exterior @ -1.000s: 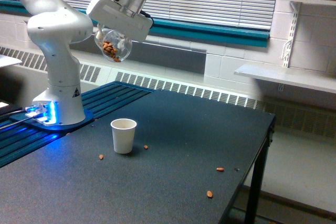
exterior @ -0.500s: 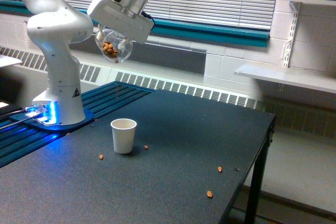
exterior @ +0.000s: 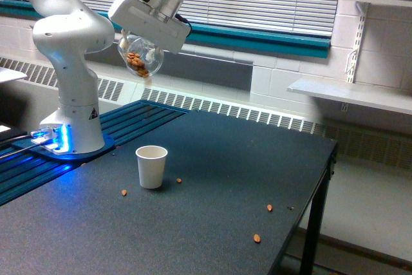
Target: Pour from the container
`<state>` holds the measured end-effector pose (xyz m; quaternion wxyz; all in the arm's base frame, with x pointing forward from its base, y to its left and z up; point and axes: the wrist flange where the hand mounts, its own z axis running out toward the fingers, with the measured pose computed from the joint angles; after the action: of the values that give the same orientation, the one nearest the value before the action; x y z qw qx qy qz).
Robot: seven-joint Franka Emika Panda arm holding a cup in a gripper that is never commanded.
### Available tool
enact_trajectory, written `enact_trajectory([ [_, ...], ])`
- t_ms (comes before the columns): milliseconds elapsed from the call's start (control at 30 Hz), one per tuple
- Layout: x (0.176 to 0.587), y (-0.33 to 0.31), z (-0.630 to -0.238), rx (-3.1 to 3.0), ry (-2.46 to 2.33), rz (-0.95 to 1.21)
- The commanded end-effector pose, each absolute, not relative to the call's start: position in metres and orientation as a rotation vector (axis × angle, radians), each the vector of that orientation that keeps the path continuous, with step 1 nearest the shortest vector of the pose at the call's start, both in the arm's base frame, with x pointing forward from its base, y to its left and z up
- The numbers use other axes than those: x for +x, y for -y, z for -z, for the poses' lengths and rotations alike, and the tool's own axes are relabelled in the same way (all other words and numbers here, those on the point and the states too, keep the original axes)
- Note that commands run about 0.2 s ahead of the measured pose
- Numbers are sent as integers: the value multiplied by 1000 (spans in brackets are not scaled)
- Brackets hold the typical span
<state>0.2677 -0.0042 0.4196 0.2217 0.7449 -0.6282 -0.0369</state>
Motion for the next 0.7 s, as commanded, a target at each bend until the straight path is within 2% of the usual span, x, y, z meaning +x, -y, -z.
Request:
enact_trajectory([
  [33,270,7,-419,2058,1718,103],
  [700,270,4,-408,2049,1725,127],
])
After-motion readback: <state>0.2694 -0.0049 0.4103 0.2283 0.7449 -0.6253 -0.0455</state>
